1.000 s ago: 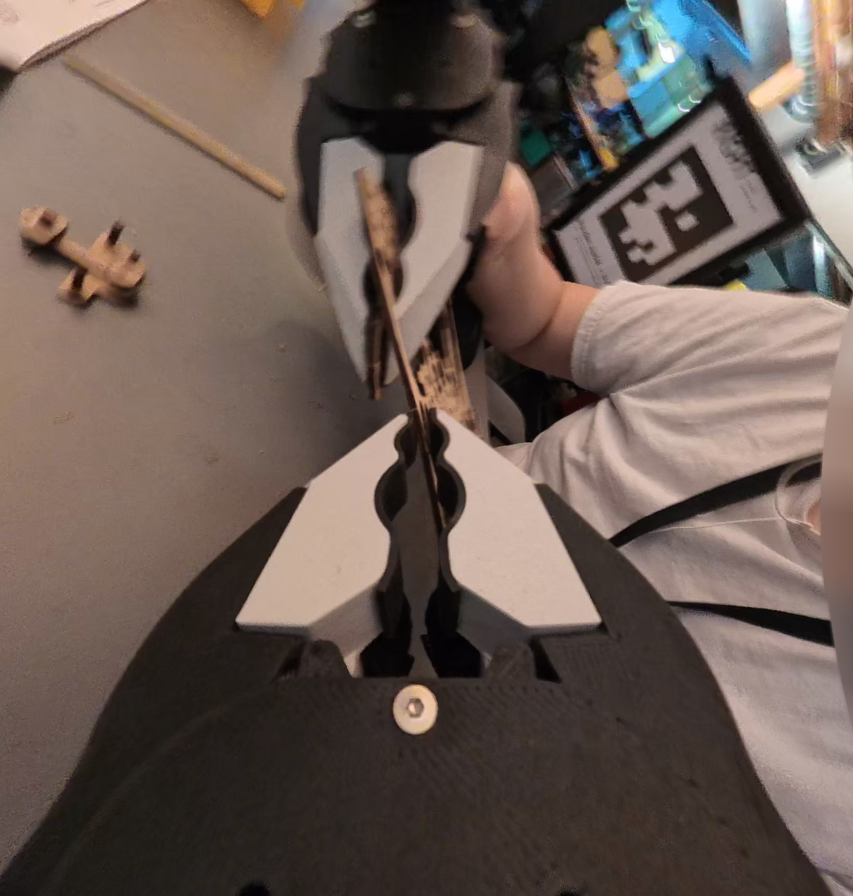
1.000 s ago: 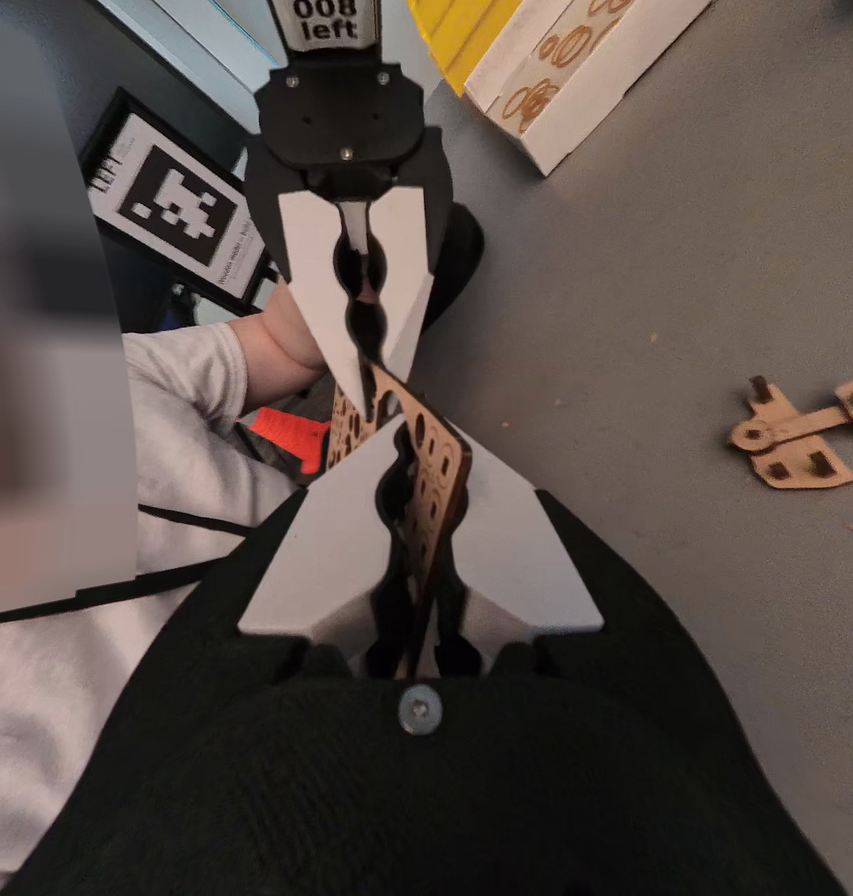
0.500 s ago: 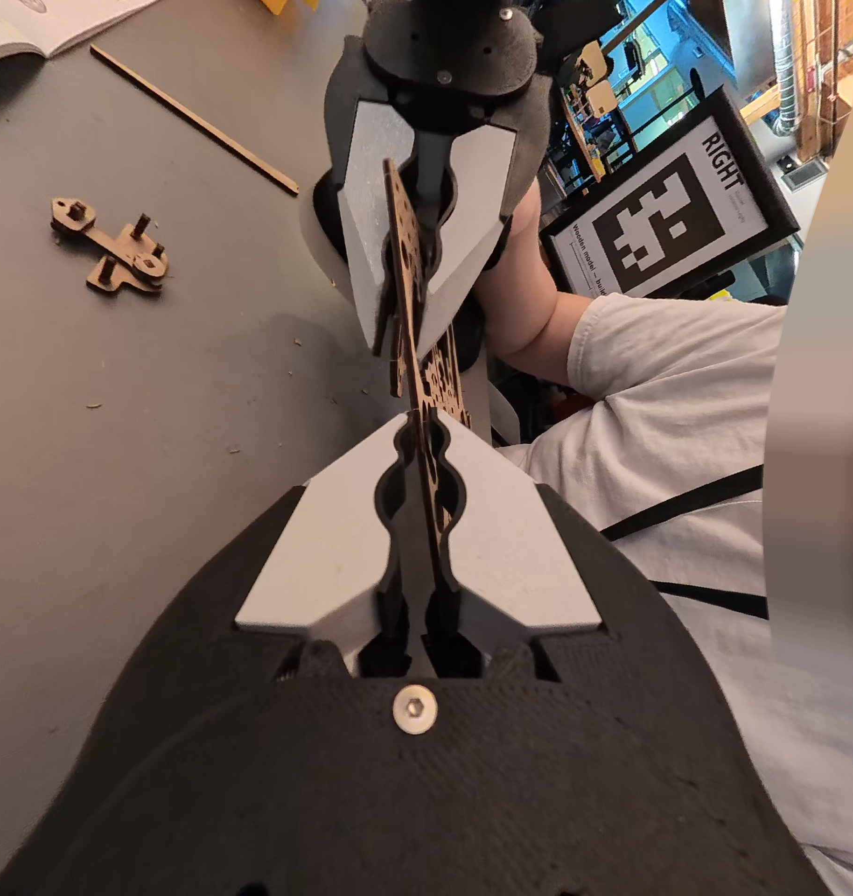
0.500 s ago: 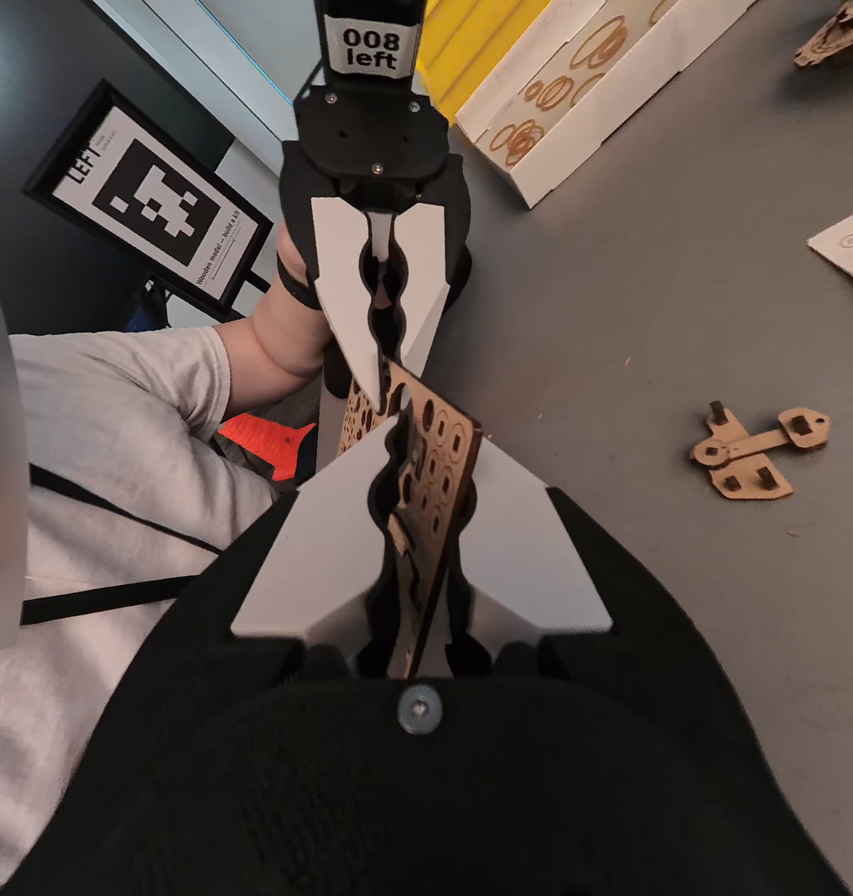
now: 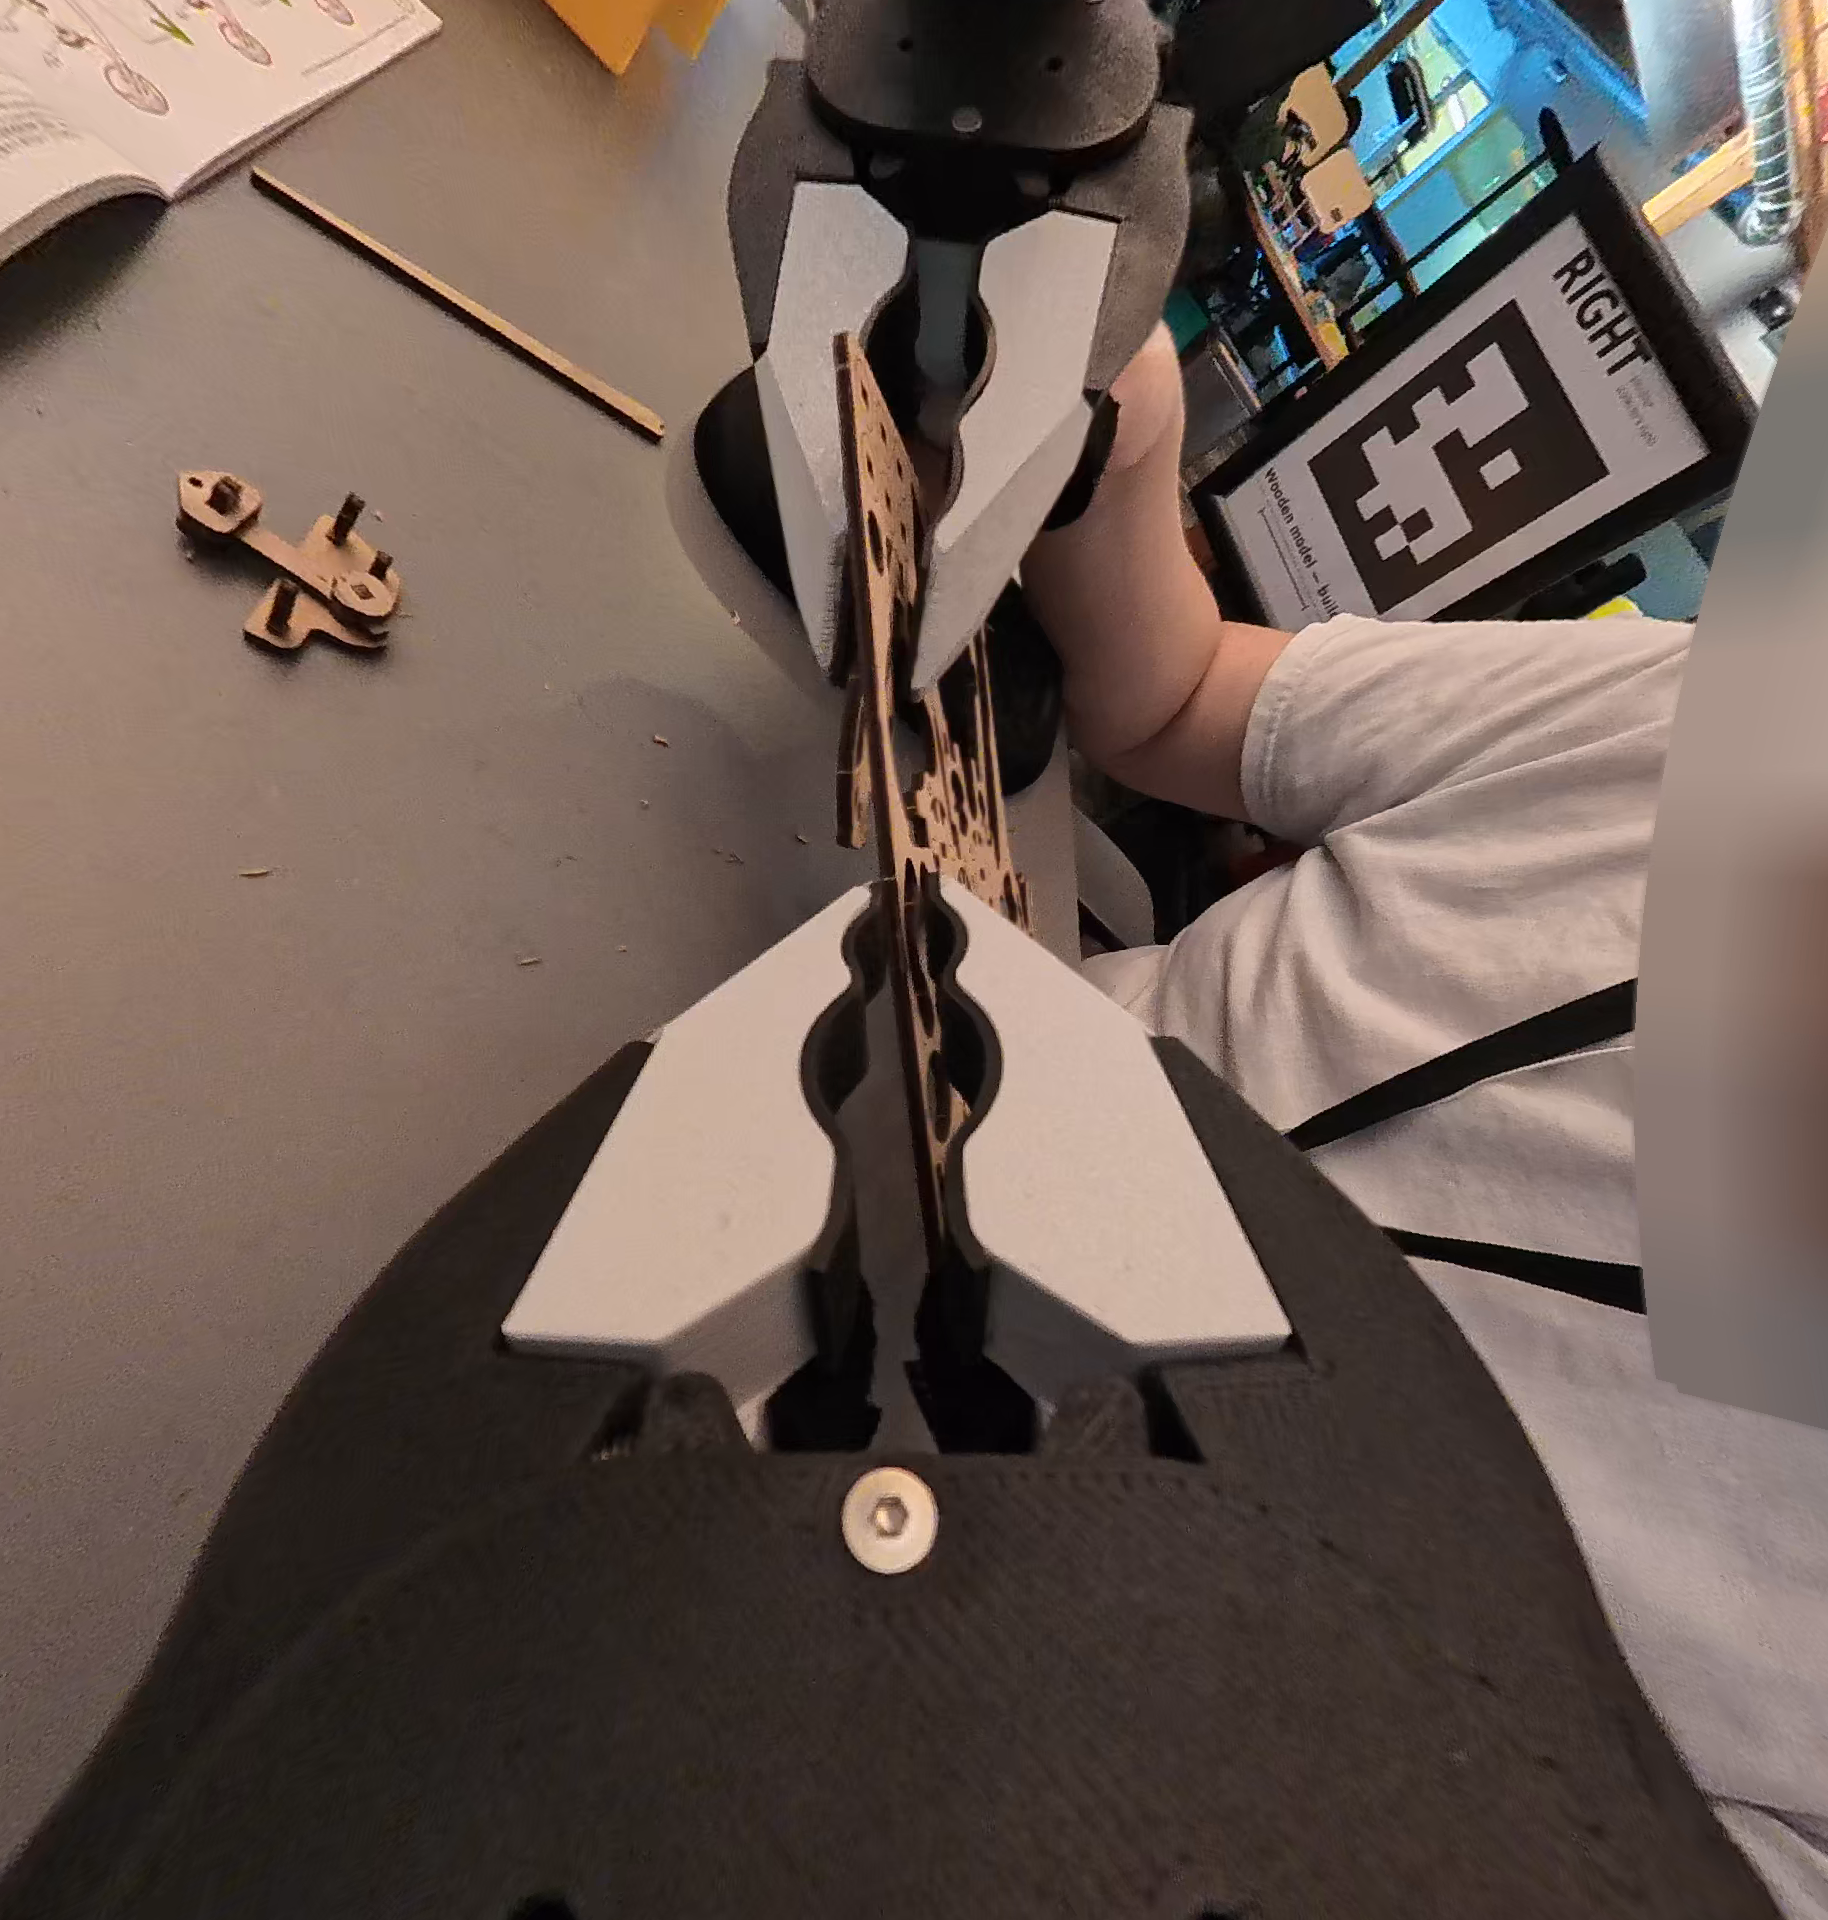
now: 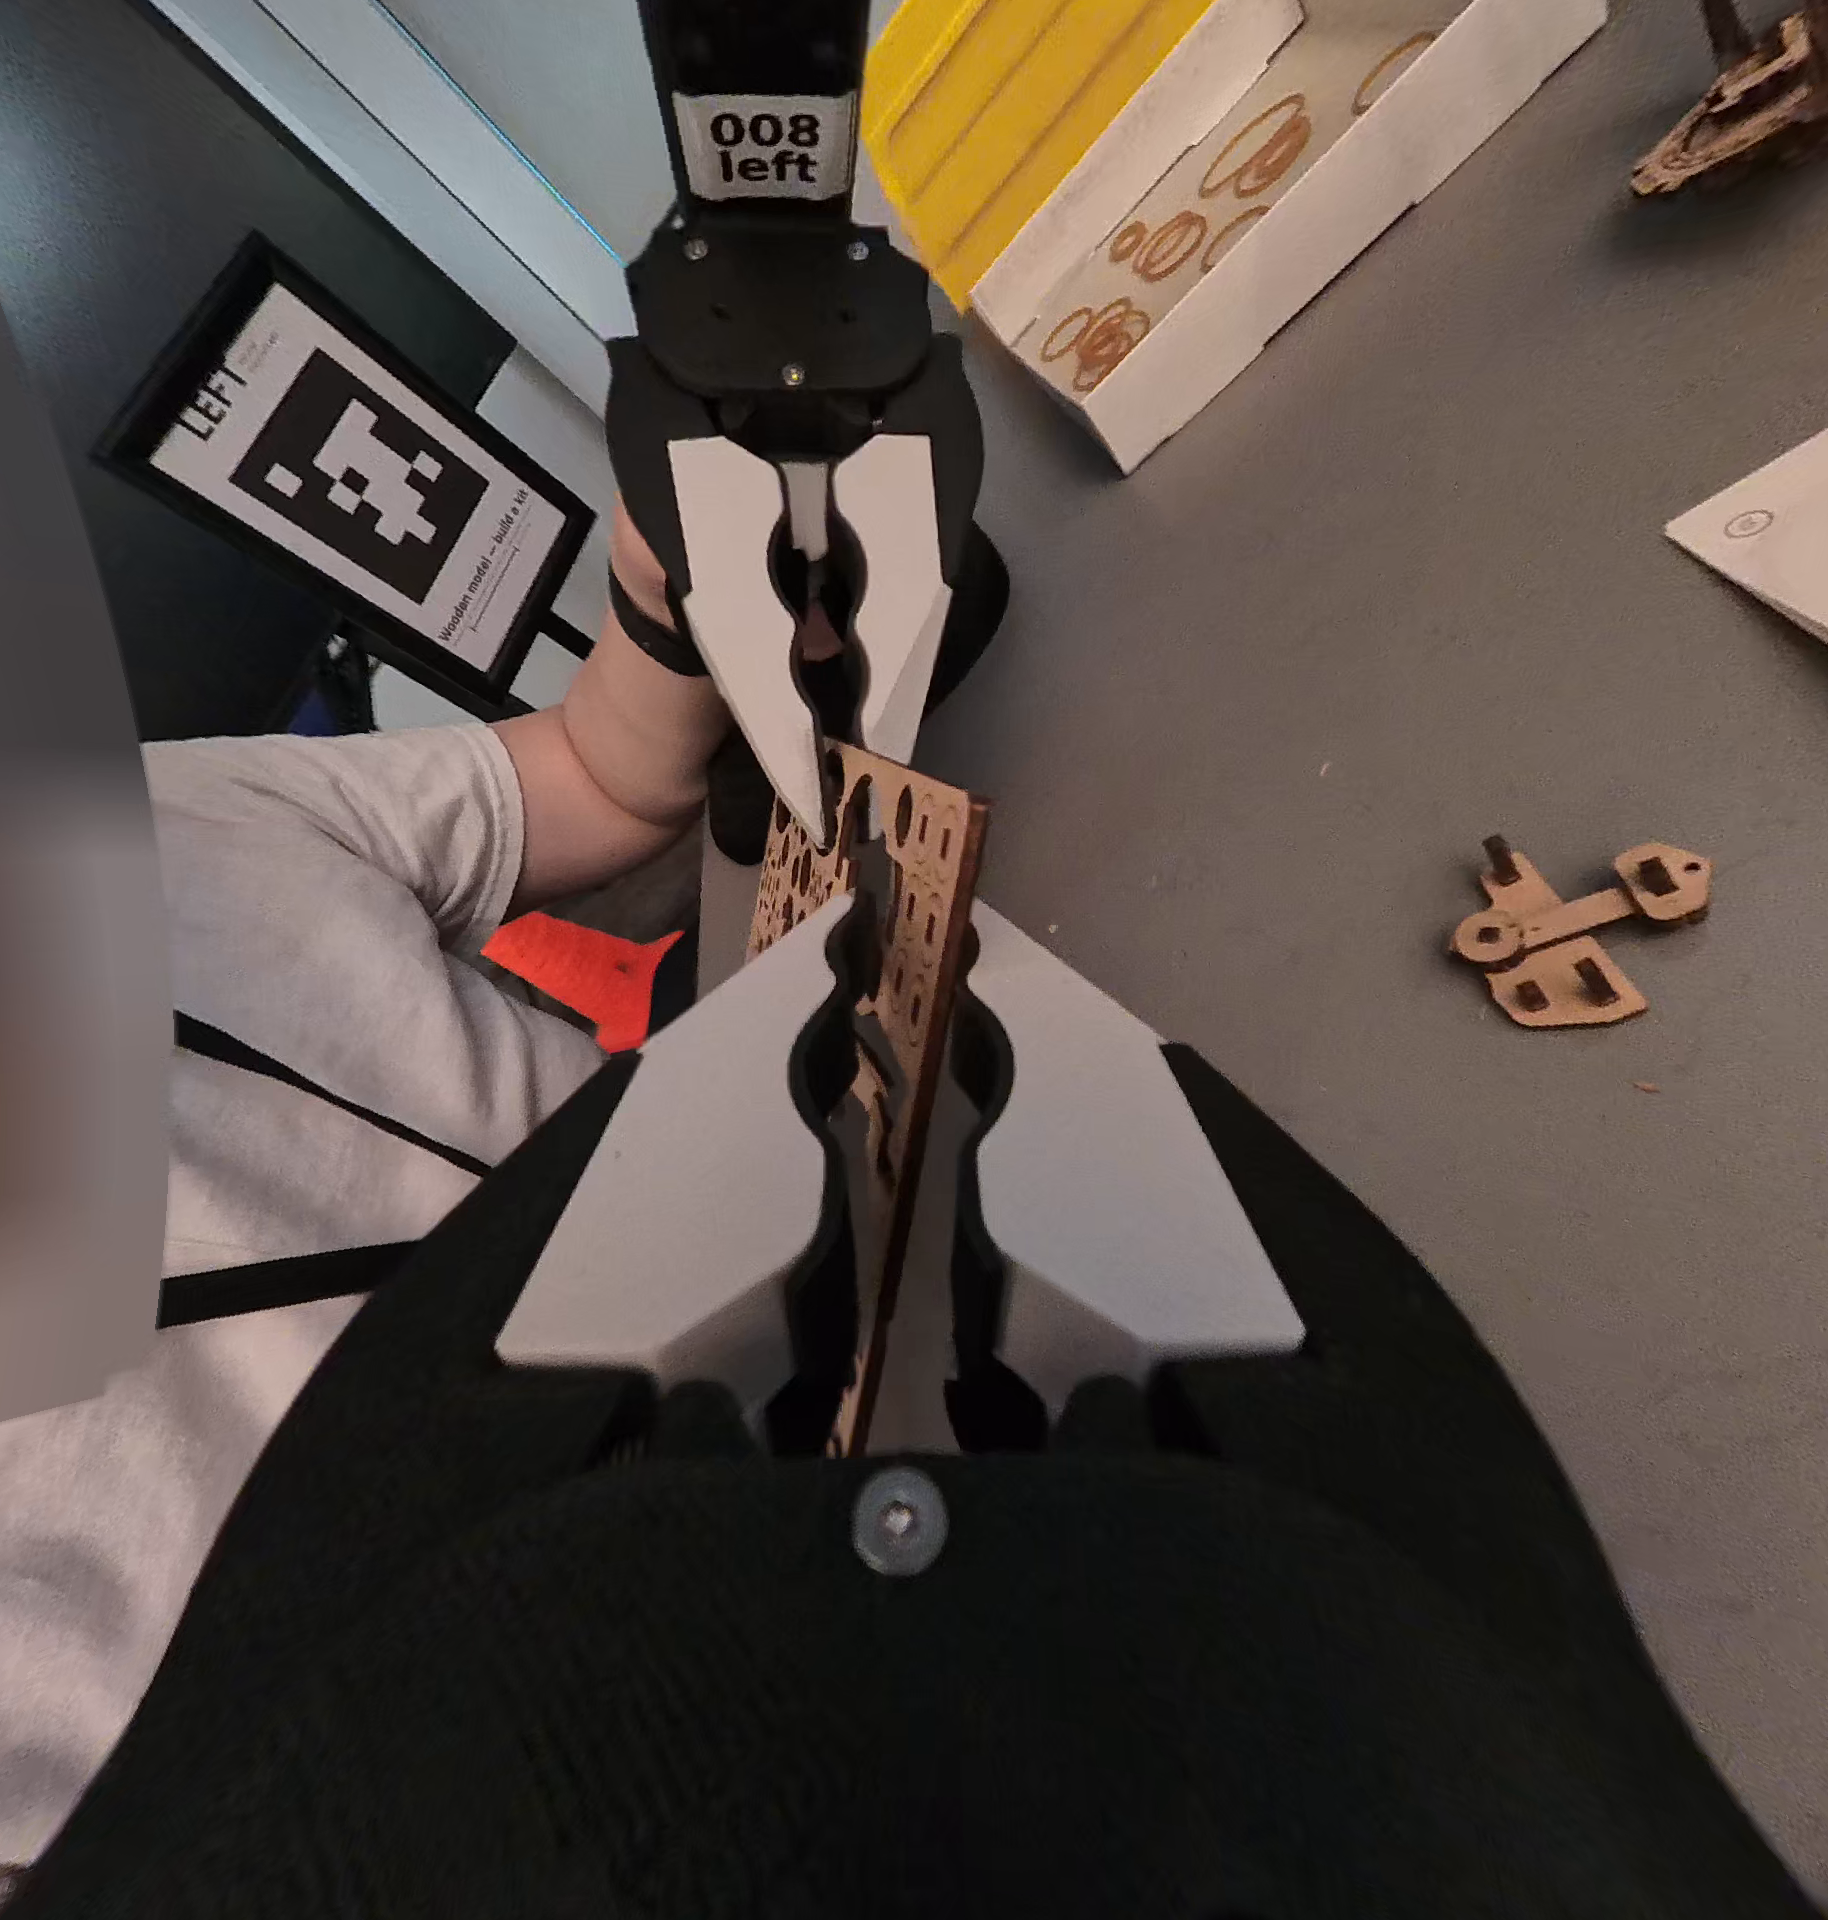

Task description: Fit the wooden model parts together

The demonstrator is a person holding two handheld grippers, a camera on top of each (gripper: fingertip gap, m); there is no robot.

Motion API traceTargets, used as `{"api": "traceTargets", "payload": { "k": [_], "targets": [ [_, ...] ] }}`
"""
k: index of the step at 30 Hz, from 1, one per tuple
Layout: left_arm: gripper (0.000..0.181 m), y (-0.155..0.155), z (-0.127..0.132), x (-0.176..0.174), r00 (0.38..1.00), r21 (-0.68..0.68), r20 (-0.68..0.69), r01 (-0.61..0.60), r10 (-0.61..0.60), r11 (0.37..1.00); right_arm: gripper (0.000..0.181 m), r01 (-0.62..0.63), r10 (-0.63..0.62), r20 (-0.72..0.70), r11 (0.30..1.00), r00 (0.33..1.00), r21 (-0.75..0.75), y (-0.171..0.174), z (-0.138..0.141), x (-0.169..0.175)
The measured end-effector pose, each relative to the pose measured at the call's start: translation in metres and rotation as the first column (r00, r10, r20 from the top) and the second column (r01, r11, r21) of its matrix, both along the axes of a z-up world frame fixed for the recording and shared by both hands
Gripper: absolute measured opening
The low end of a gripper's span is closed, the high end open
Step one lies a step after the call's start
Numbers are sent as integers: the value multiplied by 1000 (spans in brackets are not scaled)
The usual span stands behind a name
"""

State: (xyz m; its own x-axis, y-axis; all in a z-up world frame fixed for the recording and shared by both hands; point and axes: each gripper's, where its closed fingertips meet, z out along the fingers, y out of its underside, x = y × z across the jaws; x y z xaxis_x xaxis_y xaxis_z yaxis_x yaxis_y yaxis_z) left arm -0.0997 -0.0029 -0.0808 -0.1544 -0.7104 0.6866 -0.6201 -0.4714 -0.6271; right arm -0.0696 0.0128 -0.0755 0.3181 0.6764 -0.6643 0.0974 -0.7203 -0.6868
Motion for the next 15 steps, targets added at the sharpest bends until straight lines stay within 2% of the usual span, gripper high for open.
{"api": "traceTargets", "payload": {
  "k": [3, 6, 9, 11, 15],
  "targets": [
    [5, 3, 9, -3, 999, -7, 32, -4, 5, 1000, 2, -40, 40, -89, 999, 995, 5, -5, 12, -4],
    [12, 28, 20, -5, 990, 16, 105, -100, 98, 995, 2, -42, 44, -82, 999, 996, 22, -6, 13, -1],
    [12, 44, 23, -8, 977, 42, 175, -134, 125, 990, 1, -60, 63, -133, 998, 989, 27, -9, 22, -1],
    [17, 42, 18, -6, 978, 41, 179, -111, 102, 993, 1, -74, 80, -130, 996, 988, 50, -11, 23, -2],
    [27, 18, 19, 0, 979, -47, 205, 11, -1, 999, 2, -101, 110, -135, 992, 985, 70, -14, 22, -6]
  ]
}}
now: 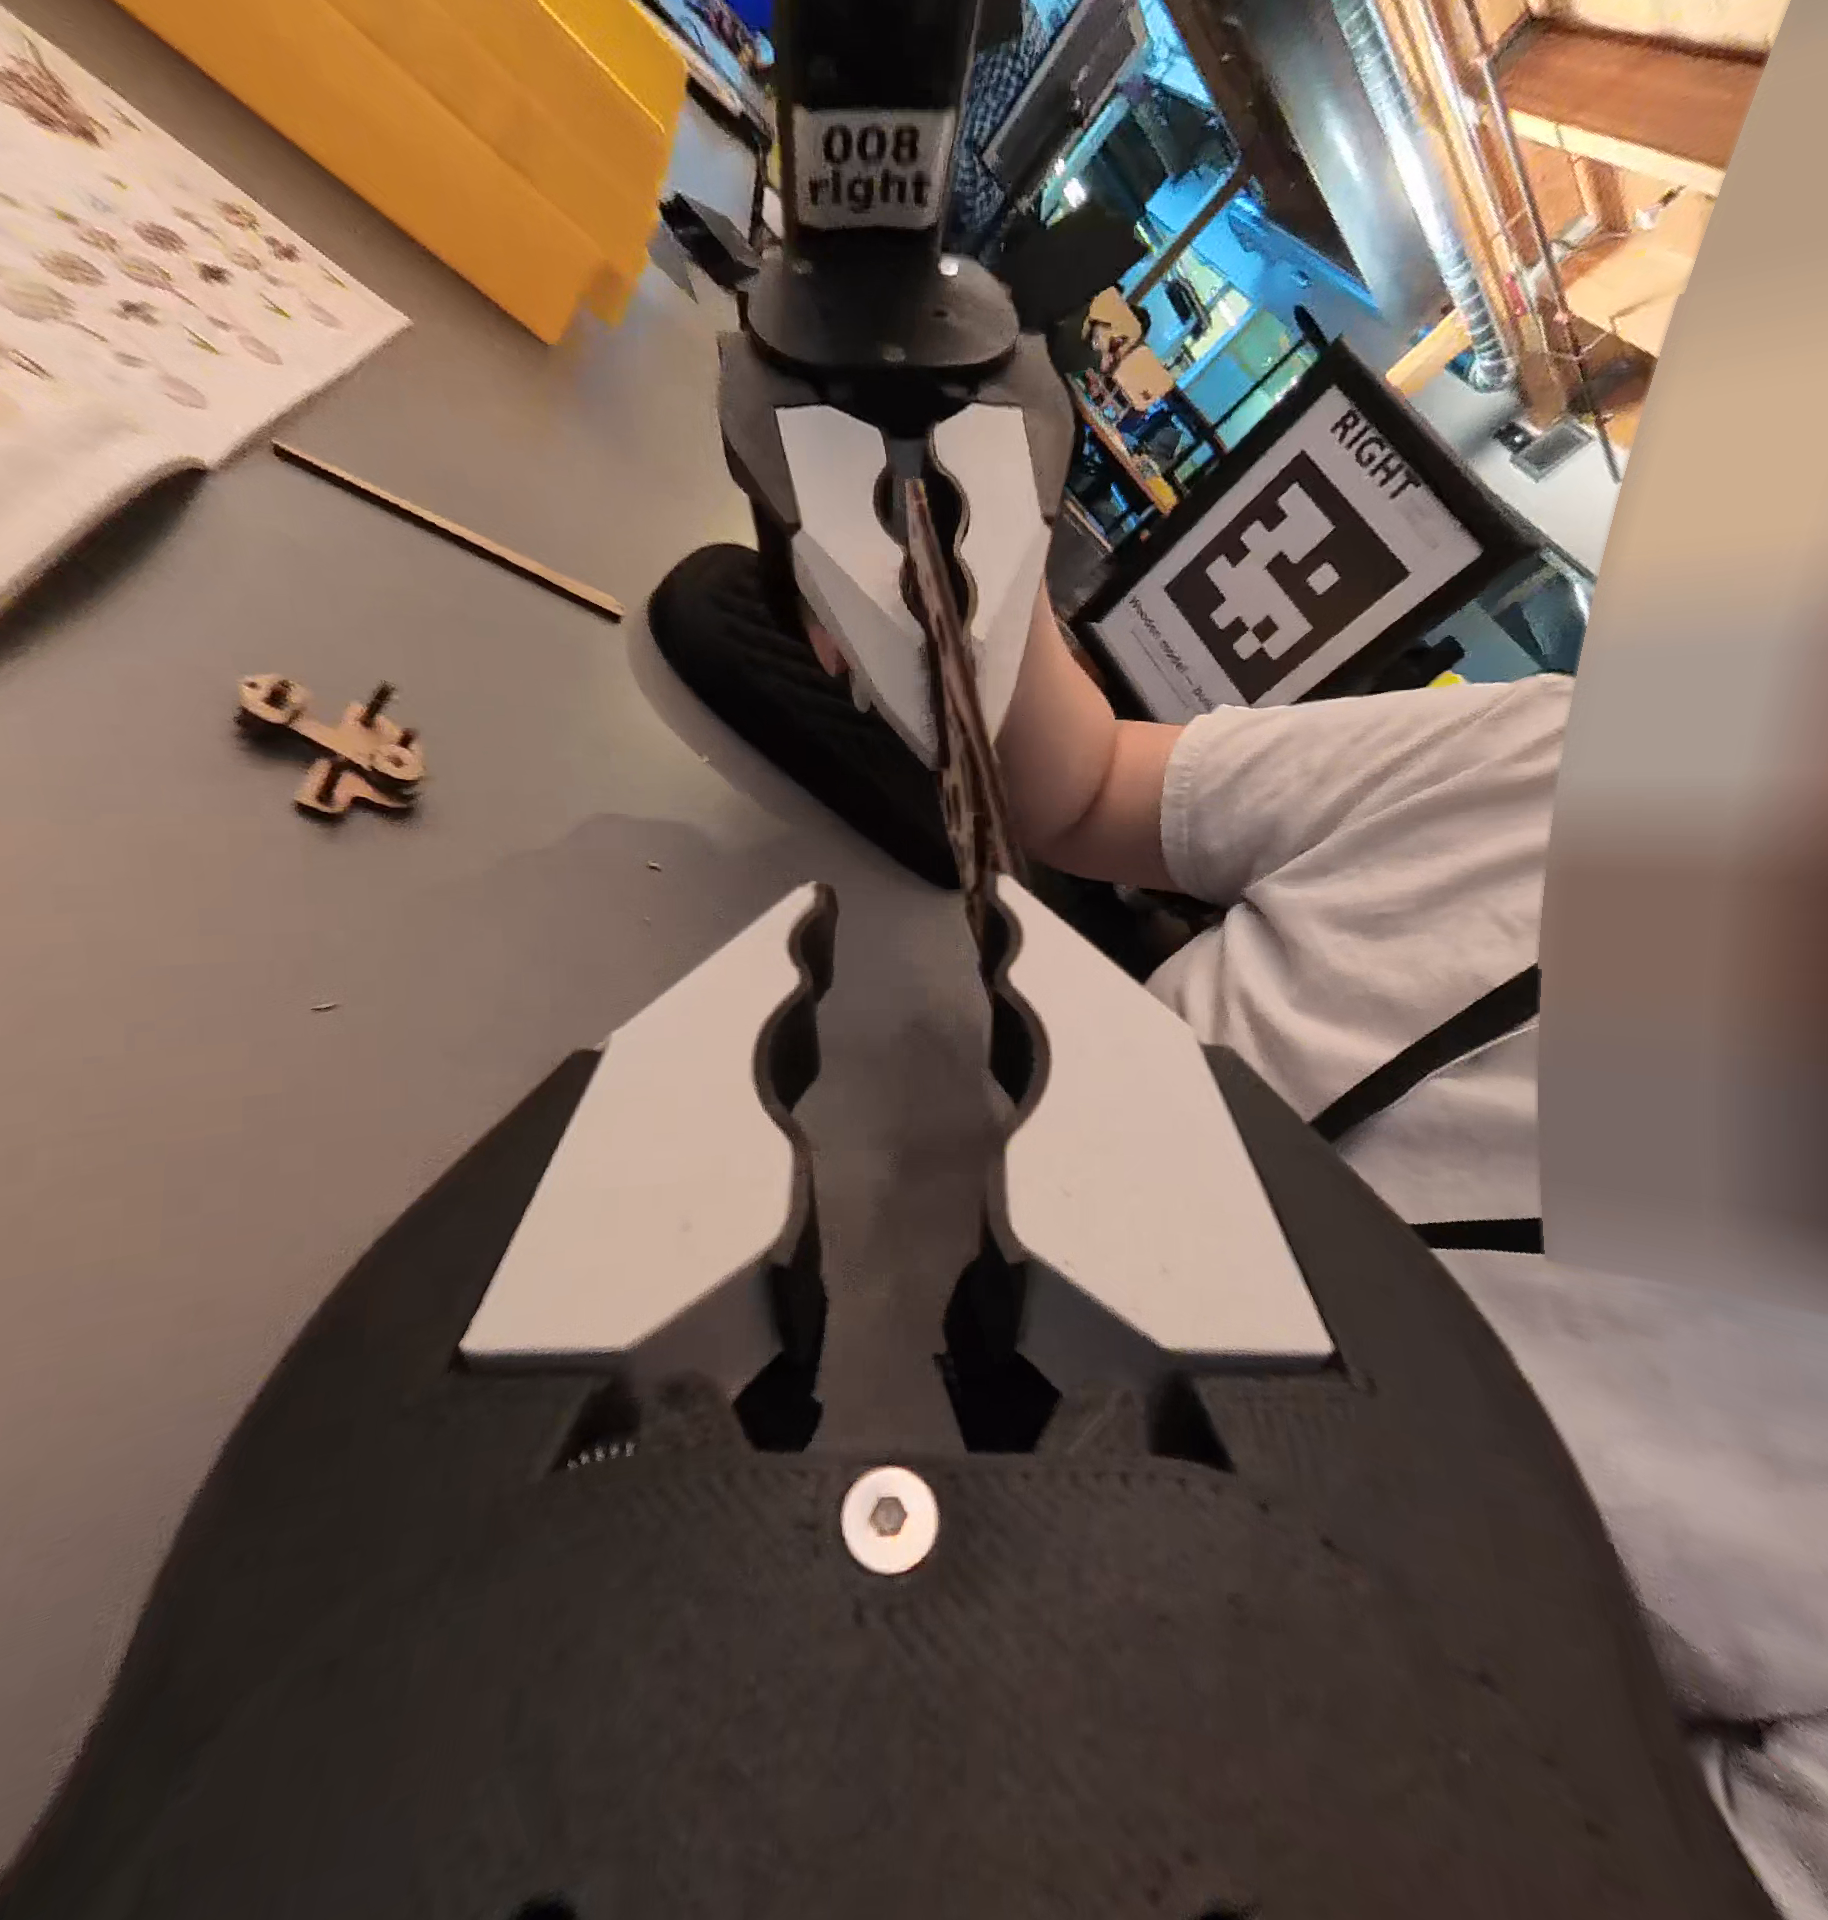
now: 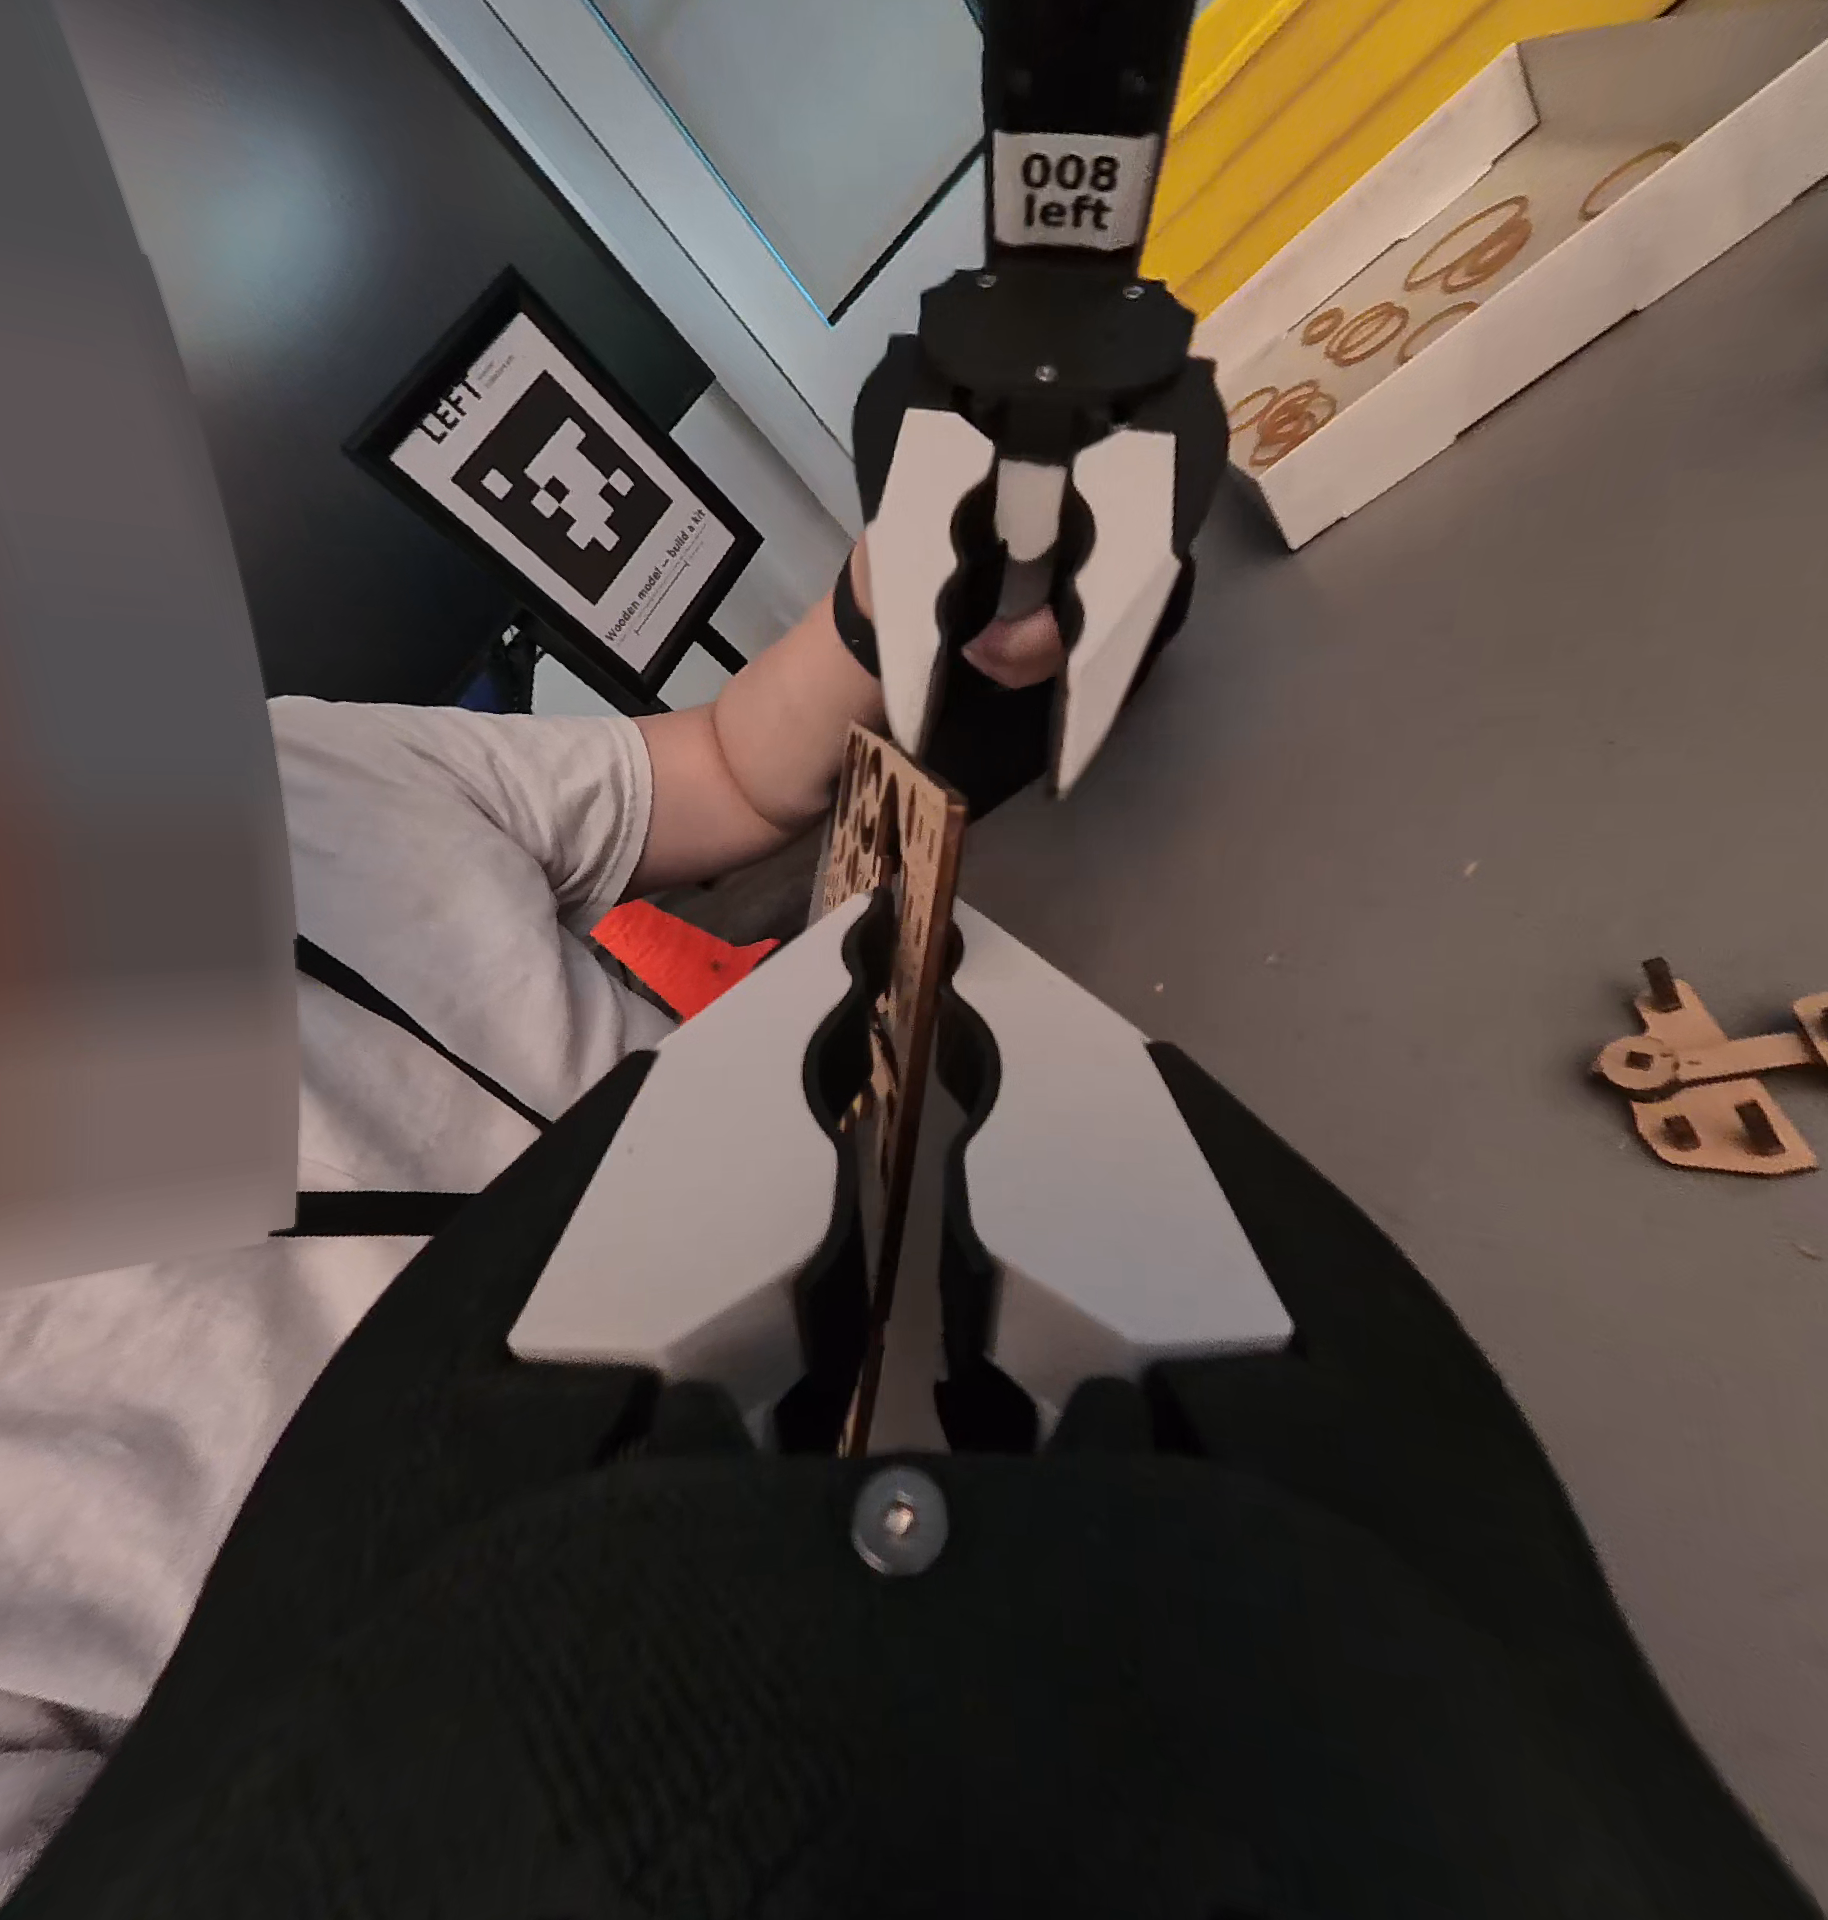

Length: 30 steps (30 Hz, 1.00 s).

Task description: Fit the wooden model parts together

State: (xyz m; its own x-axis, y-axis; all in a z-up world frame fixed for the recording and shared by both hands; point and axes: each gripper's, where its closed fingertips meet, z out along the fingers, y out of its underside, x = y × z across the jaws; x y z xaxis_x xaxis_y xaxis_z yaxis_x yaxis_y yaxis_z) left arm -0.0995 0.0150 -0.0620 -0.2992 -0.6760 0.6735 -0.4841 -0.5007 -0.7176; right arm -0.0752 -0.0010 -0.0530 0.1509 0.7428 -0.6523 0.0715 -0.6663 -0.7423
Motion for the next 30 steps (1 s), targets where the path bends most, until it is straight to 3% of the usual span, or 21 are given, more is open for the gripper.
{"api": "traceTargets", "payload": {
  "k": [10, 14, 19, 23, 27, 30],
  "targets": [
    [18, -12, -3, 0, 998, -28, 0, 59, -59, 998, 3, -31, 32, -6, 998, 999, 62, -2, 1, -5],
    [4, -7, -9, 2, 999, -4, -29, 28, -28, 1000, 4, -4, 1, 28, 996, 1000, 92, 3, -5, -3],
    [0, -6, -16, 5, 998, 73, -58, -8, 12, 997, 7, 29, -32, 39, 996, 999, 79, 9, -9, 0],
    [2, -12, -17, 8, 998, 84, -58, 8, -3, 996, 6, 2, -6, 48, 997, 999, 75, 4, -10, -4],
    [4, -20, -11, 5, 997, -15, -33, 70, -70, 997, 4, -23, 23, 12, 998, 1000, 62, 0, -5, -8],
    [15, -18, -13, 4, 996, -46, -46, 74, -76, 996, 5, -34, 33, 10, 997, 999, 68, -2, -5, -9]
  ]
}}
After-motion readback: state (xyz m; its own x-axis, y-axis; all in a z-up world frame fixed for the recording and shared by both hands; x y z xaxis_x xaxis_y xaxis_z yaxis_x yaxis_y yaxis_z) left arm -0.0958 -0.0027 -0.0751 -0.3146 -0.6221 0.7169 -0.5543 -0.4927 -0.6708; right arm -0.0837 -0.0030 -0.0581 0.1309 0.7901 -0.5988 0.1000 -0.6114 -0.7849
